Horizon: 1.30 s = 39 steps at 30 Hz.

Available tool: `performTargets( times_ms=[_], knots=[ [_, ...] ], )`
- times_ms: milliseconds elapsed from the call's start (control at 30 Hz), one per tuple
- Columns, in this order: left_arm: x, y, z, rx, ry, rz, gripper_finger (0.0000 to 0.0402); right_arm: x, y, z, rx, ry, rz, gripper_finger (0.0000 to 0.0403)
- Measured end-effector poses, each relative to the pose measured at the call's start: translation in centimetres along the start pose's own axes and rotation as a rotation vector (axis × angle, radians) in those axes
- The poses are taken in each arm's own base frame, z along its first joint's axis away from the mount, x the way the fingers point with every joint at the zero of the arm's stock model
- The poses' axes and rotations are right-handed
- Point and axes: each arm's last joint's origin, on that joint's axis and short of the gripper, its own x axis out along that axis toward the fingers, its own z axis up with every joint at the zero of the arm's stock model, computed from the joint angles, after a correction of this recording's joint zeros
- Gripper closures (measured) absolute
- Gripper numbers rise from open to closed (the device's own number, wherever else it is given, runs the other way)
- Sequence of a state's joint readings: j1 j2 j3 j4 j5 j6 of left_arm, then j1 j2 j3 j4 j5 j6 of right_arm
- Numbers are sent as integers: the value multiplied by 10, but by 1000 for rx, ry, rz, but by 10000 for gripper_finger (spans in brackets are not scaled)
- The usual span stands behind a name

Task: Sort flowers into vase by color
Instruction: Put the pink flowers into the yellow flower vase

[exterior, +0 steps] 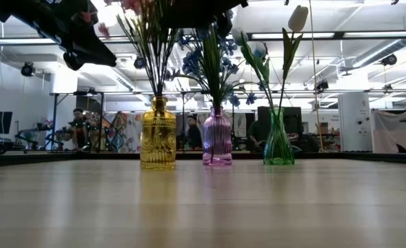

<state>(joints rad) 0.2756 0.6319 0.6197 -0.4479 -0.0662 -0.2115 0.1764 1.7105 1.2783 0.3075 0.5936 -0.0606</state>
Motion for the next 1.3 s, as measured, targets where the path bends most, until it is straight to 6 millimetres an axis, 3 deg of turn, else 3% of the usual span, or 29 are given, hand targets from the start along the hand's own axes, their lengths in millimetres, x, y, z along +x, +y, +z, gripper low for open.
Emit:
performTargets(
  times_ms=[167,533,767,1033,1300],
  knots=[
    [0,0,-1,1,14,3,327,0,0,2,7,26,1,371],
    [0,0,-2,17,18,4,327,-1,2,0,19,48,7,237],
    [0,1,-2,17,24,6,327,-4,6,0,10,53,15,195],
    [0,1,-2,17,23,10,327,-5,7,6,20,36,11,208],
    [0,1,-2,17,25,10,327,-3,4,15,21,16,6,312]
  ],
)
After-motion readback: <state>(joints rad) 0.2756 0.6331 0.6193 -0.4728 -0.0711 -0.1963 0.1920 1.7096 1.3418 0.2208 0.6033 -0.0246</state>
